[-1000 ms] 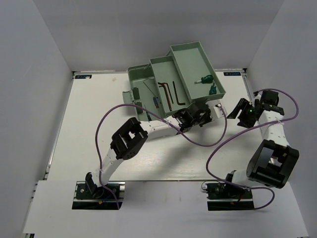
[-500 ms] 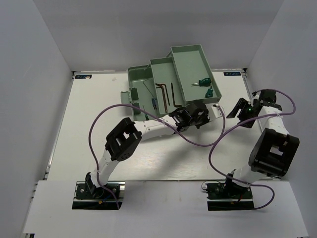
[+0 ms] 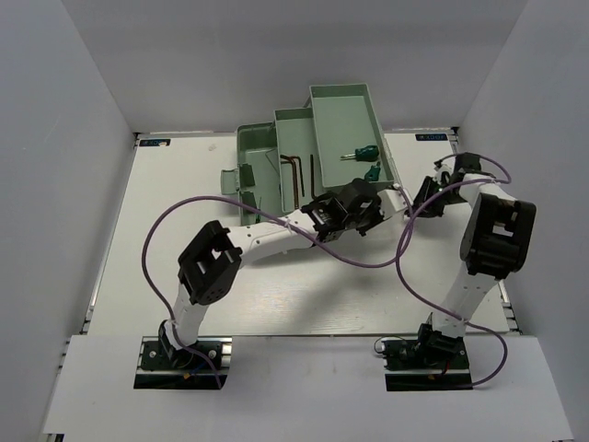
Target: Sort the tools into containers
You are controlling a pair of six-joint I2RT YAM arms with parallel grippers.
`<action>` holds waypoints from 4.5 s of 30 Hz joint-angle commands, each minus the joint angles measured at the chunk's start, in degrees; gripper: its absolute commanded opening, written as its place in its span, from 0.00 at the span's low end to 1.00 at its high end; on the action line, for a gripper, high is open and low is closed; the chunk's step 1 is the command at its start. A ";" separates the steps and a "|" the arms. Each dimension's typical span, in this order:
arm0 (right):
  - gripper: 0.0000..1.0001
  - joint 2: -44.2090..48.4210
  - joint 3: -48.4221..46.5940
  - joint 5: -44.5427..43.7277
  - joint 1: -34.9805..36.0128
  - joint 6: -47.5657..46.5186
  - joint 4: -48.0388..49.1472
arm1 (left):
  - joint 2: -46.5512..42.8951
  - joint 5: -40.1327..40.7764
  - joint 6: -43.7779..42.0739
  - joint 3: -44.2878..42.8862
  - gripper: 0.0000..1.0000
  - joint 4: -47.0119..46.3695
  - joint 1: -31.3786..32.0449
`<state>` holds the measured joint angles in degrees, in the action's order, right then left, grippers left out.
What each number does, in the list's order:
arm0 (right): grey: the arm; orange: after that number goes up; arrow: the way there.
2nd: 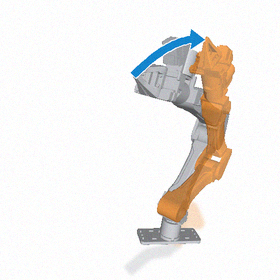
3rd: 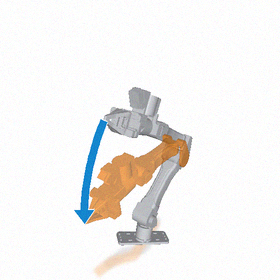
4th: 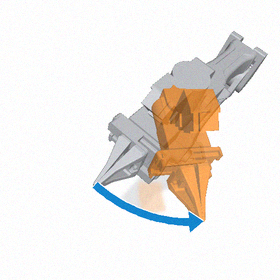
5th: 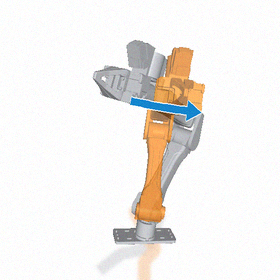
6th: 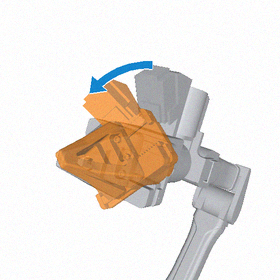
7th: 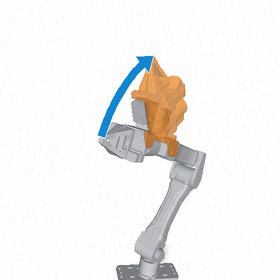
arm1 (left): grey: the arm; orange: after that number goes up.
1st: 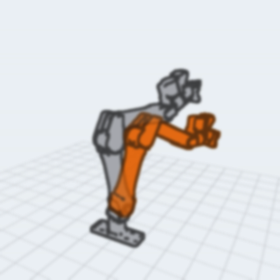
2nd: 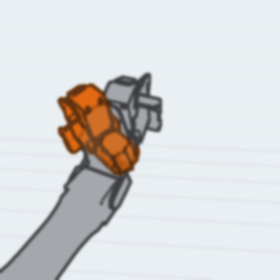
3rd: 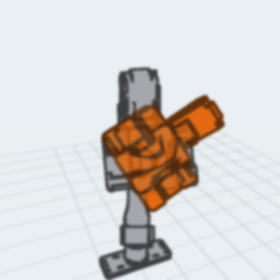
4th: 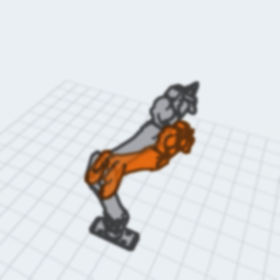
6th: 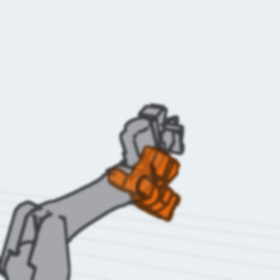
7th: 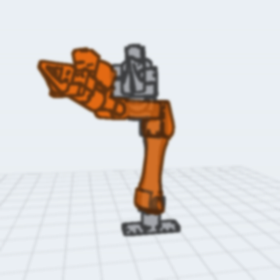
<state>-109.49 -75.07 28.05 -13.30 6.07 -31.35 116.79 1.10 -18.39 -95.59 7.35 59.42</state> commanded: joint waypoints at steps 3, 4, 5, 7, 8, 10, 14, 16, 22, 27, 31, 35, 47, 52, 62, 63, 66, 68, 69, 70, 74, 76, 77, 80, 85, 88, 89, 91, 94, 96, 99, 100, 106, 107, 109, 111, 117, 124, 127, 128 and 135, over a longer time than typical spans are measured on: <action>0.19 -2.74 -3.68 6.75 4.94 -2.99 -0.37 | -13.34 2.68 3.54 -1.00 0.00 -8.67 0.26; 0.19 -3.00 -4.55 7.27 5.99 -2.82 -0.37 | -13.35 2.68 4.24 -1.00 0.00 -8.67 0.26; 0.19 -3.96 -4.82 9.19 6.70 -2.64 0.06 | -13.87 2.15 4.24 -1.70 0.00 -8.67 0.26; 0.19 -4.67 -6.05 10.35 7.58 -2.73 0.59 | -14.40 2.15 4.86 -2.49 0.00 -7.54 0.26; 0.19 -4.85 -6.32 12.79 8.20 -2.55 1.29 | -14.40 2.15 4.86 -3.10 0.00 -7.53 0.26; 0.19 -5.12 -7.46 14.91 8.29 -1.24 2.69 | -15.10 2.15 5.38 -3.72 0.00 -6.92 0.26; 0.19 -4.85 -8.95 22.48 8.82 0.08 4.89 | -15.72 1.63 5.91 -3.73 0.00 -6.92 0.26; 0.19 -4.42 -8.87 26.06 8.91 3.22 7.79 | -16.25 1.62 6.62 -3.73 0.00 -6.92 0.26; 0.19 -2.66 -5.19 33.46 9.17 9.75 17.53 | -16.77 2.15 7.14 -3.20 0.00 -6.92 0.26; 0.18 -2.04 -4.47 35.05 9.08 12.13 20.10 | -18.08 4.25 7.14 -1.45 0.14 -6.39 0.26; 0.17 -1.69 -4.47 35.05 9.17 11.69 19.75 | -20.11 8.29 7.14 -1.26 0.53 -4.90 0.26; 0.17 -1.34 -4.91 34.97 9.34 11.25 19.05 | -22.56 14.96 7.66 -2.58 0.85 -0.78 0.26; 0.17 1.65 -9.22 31.98 10.22 4.13 10.09 | -38.21 49.25 31.01 4.95 0.99 24.78 -7.55; 0.17 3.67 -11.06 29.96 10.93 2.81 6.75 | -43.13 42.17 54.65 17.93 0.99 36.77 -17.99; 0.15 7.45 -12.38 25.21 13.12 -4.13 -1.78 | -50.69 15.79 68.31 42.14 0.99 27.82 -38.83; 0.15 7.80 -12.38 24.95 13.21 -4.83 -2.04 | -50.70 13.07 68.31 43.20 0.99 26.67 -40.16; 0.13 8.85 -12.47 23.45 13.21 -5.80 -3.45 | -51.40 8.59 69.36 47.33 0.99 23.51 -44.89; 0.11 9.12 -12.91 22.14 15.32 -7.72 -4.41 | -51.40 6.12 69.37 48.83 0.96 21.66 -47.10; 0.11 9.47 -13.08 21.61 15.58 -8.17 -5.03 | -50.01 3.67 69.37 50.31 0.95 19.56 -48.85; 0.11 9.73 -13.52 21.43 16.11 -9.04 -5.12 | -49.13 2.08 69.37 51.11 0.95 18.06 -49.65; 0.10 10.70 -15.54 18.89 17.87 -11.42 -7.57 | -41.84 -5.22 67.62 52.26 0.92 12.17 -51.94; 0.10 10.97 -17.55 18.27 18.75 -12.65 -8.28 | -39.02 -5.94 67.08 50.51 0.92 10.41 -52.47; 0.08 11.58 -18.09 17.31 19.53 -13.61 -9.50 | -36.75 -6.46 66.39 49.89 0.92 10.40 -52.47; 0.05 12.72 -21.08 13.09 22.51 -15.72 -10.57 | -33.40 -7.17 65.24 46.21 0.92 9.87 -53.09; 0.05 15.53 -24.95 7.72 26.04 -19.15 -12.33 | -27.86 -7.78 64.19 41.72 0.92 10.49 -53.62; 0.05 16.77 -26.79 7.89 29.11 -20.82 -13.91 | -26.70 -8.31 64.18 39.96 0.92 11.63 -54.14; 0.05 17.03 -27.06 8.24 29.82 -21.09 -14.26 | -26.10 -8.31 64.18 39.17 0.92 11.63 -54.14; 0.06 17.91 -27.41 9.12 32.02 -21.71 -14.70 | -25.56 -8.31 64.18 38.46 0.92 11.63 -54.67; 0.08 18.35 -27.50 12.36 33.77 -22.59 -15.31 | -24.42 -8.83 63.66 37.06 0.92 12.24 -54.67; 0.11 18.35 -27.33 14.04 35.00 -22.76 -15.67 | -23.80 -8.84 63.05 36.53 0.92 12.24 -55.20; 0.15 18.70 -27.32 17.73 36.41 -22.77 -15.93 | -21.35 -9.37 61.99 33.81 0.92 13.56 -55.72; 0.17 18.96 -27.24 19.56 36.94 -22.76 -15.84 | -20.73 -9.89 61.99 32.41 0.92 13.56 -55.73; 0.21 21.33 -27.68 19.07 37.82 -20.75 -11.81 | -17.57 -9.89 60.85 28.72 0.92 14.71 -56.25; 0.22 22.64 -27.33 16.97 37.65 -20.57 -9.36 | -17.04 -9.89 60.84 28.18 0.92 14.71 -56.25; 0.24 23.18 -26.01 6.87 37.04 -20.30 -7.59 | -15.29 -10.42 60.23 26.08 0.92 15.76 -56.25; 0.32 24.41 -22.86 -3.10 36.25 -20.13 -5.05 | -14.05 -11.03 59.62 23.80 0.92 15.76 -56.25; 0.52 28.71 -12.49 -11.09 34.22 -20.66 -2.57 | -10.62 -11.74 57.69 18.87 0.92 18.56 -56.25; 0.86 29.69 -7.82 -16.27 32.46 -20.04 -4.06 | -23.05 0.11 58.47 26.06 0.96 24.54 -56.87; 0.90 28.81 -7.37 -20.82 32.72 -17.15 -6.69 | -30.63 5.21 58.47 29.23 0.99 26.83 -57.40; 0.90 28.29 -7.29 -22.33 32.72 -16.36 -7.31 | -35.79 7.40 57.51 29.76 0.99 27.44 -57.40; 0.90 26.52 -8.08 -29.90 32.72 -8.80 -10.74 | -54.90 -4.15 41.98 33.98 0.99 20.08 -56.17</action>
<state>-82.59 -82.61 3.11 19.51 -6.96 -40.14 67.05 3.29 32.86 -63.00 31.64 2.79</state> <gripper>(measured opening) 0.904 0.984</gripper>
